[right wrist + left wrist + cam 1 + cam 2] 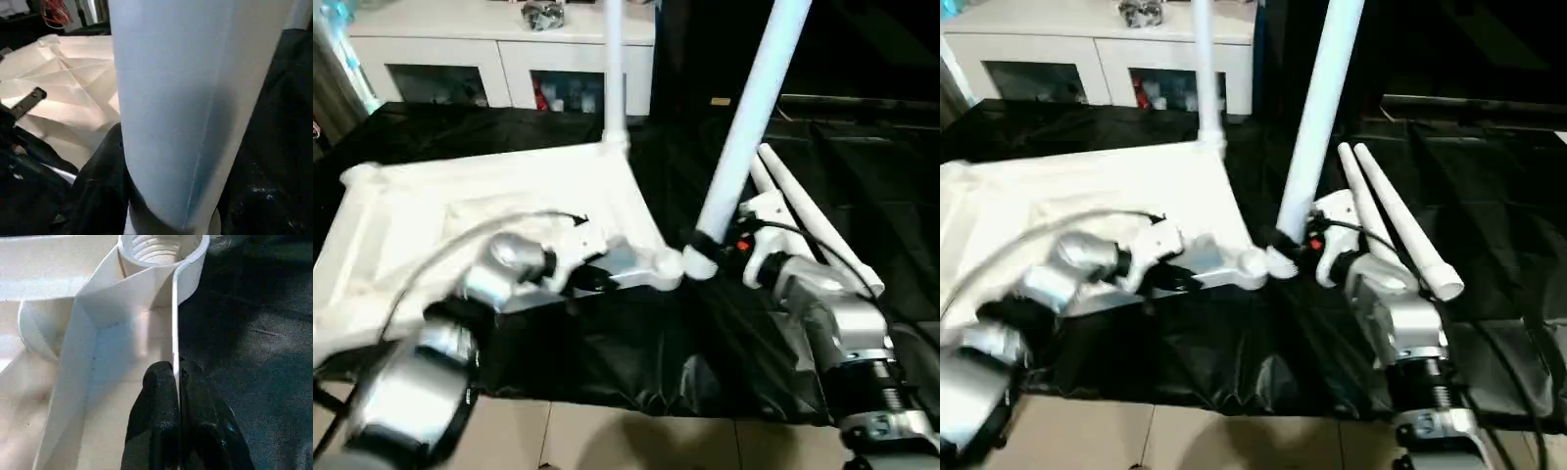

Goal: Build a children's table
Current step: Insert table leg to table base

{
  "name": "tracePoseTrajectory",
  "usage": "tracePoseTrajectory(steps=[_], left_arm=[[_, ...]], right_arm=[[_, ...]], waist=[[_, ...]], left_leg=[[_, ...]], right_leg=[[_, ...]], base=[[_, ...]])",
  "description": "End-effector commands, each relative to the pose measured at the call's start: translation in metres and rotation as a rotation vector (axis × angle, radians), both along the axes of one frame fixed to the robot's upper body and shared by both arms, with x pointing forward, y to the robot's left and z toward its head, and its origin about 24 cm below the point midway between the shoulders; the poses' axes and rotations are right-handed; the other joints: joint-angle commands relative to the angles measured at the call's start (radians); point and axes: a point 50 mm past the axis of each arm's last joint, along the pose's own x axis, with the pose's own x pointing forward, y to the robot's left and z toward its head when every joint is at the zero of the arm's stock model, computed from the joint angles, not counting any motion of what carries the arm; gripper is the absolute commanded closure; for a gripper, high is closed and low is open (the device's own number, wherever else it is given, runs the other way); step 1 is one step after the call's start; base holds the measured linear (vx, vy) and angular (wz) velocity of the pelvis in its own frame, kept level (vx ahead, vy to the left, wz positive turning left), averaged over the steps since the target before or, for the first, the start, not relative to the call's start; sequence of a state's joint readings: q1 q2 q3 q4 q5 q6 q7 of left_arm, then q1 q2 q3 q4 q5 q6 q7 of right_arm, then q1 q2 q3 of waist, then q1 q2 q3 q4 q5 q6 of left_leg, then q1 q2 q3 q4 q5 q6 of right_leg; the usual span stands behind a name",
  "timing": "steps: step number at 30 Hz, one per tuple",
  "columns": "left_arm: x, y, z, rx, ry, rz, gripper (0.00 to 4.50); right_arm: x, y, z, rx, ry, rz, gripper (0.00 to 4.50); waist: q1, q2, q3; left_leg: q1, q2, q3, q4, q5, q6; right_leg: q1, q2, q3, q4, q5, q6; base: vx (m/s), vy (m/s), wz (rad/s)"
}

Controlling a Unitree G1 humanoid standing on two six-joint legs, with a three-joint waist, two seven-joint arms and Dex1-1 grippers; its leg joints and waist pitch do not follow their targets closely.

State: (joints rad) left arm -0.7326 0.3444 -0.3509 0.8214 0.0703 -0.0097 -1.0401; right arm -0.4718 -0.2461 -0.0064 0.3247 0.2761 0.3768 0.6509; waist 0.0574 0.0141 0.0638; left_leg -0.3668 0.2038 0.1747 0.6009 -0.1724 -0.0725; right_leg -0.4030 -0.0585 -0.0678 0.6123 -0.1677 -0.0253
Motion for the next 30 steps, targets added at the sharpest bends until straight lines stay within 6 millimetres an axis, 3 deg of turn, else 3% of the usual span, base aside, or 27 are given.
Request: tracePoseTrajectory(steps=[1,5,7,8,13,14,18,19,22,26,30], left_arm=[[-0.012,-0.008,-0.008,-0.057,-0.004,-0.022,4.5],[-0.025,-0.013,-0.007,-0.087,-0.011,-0.057,4.5],[-0.028,-0.013,-0.007,-0.089,-0.009,-0.065,4.5],[-0.03,-0.013,-0.005,-0.096,0.002,-0.051,4.05],[-0.032,-0.007,-0.002,-0.074,-0.014,-0.051,3.61],[-0.031,-0.005,-0.001,-0.068,-0.017,-0.046,3.55],[-0.032,0.0,0.002,-0.065,0.0,-0.038,3.53],[-0.032,0.0,0.002,-0.059,0.005,-0.045,3.53],[-0.033,0.002,0.001,-0.049,0.021,-0.049,3.53],[-0.031,0.004,0.001,-0.093,0.046,-0.033,3.53],[-0.03,0.002,0.002,-0.121,0.053,-0.027,3.89]], right_arm=[[0.003,0.002,0.004,-0.01,0.005,-0.005,2.6],[0.005,0.004,0.006,0.008,0.006,-0.018,2.6],[0.006,0.005,0.007,0.007,-0.005,-0.014,2.6],[0.005,0.006,0.007,0.006,-0.006,-0.011,2.6],[0.003,0.006,0.006,-0.003,-0.003,-0.002,2.61],[0.002,0.005,0.006,-0.004,-0.003,-0.001,2.61],[0.001,0.004,0.006,-0.014,-0.006,0.001,2.61],[0.001,0.004,0.006,-0.018,-0.007,0.002,2.61],[0.001,0.004,0.006,-0.019,-0.006,0.006,2.61],[0.002,0.007,0.006,-0.016,-0.005,0.014,2.61],[0.002,0.008,0.007,-0.014,-0.007,0.019,2.61]], waist=[[0.006,-0.016,-0.077],[0.004,-0.027,-0.075],[0.004,-0.024,-0.074],[0.004,-0.024,-0.075],[0.001,-0.015,-0.074],[-0.001,-0.02,-0.076],[0.0,-0.024,-0.074],[-0.001,-0.016,-0.074],[0.0,-0.022,-0.075],[-0.002,-0.019,-0.075],[-0.001,-0.019,-0.075]], left_leg=[[0.009,0.025,-0.006,-0.065,-0.171,0.035],[0.01,0.022,0.0,-0.064,-0.167,0.037],[0.009,0.023,-0.002,-0.066,-0.165,0.034],[0.008,0.023,-0.002,-0.066,-0.164,0.031],[0.011,0.023,-0.003,-0.068,-0.181,0.021],[0.011,0.023,-0.003,-0.069,-0.189,0.016],[0.01,0.021,-0.003,-0.069,-0.197,0.012],[0.011,0.021,-0.003,-0.069,-0.2,0.008],[0.01,0.021,-0.004,-0.069,-0.203,0.007],[0.011,0.021,-0.004,-0.07,-0.204,0.006],[0.01,0.02,-0.004,-0.069,-0.201,0.006]], right_leg=[[0.057,-0.079,0.046,-0.077,-0.277,-0.19],[0.051,-0.078,0.049,-0.08,-0.313,-0.168],[0.049,-0.078,0.049,-0.078,-0.322,-0.159],[0.051,-0.079,0.05,-0.077,-0.325,-0.154],[0.045,-0.073,0.049,-0.08,-0.305,-0.155],[0.047,-0.072,0.049,-0.079,-0.293,-0.154],[0.048,-0.074,0.05,-0.08,-0.302,-0.154],[0.048,-0.074,0.05,-0.081,-0.305,-0.153],[0.049,-0.074,0.05,-0.08,-0.303,-0.154],[0.048,-0.073,0.05,-0.079,-0.294,-0.161],[0.05,-0.073,0.05,-0.079,-0.294,-0.16]], base=[[0.0,0.0,0.0],[0.0,0.0,0.0],[0.0,0.0,0.0],[0.0,0.0,0.0],[0.0,0.0,0.0],[0.0,0.0,0.0],[0.0,0.0,0.0],[0.0,0.0,0.0],[0.0,0.0,0.0],[0.0,0.0,0.0],[0.0,0.0,0.0]])
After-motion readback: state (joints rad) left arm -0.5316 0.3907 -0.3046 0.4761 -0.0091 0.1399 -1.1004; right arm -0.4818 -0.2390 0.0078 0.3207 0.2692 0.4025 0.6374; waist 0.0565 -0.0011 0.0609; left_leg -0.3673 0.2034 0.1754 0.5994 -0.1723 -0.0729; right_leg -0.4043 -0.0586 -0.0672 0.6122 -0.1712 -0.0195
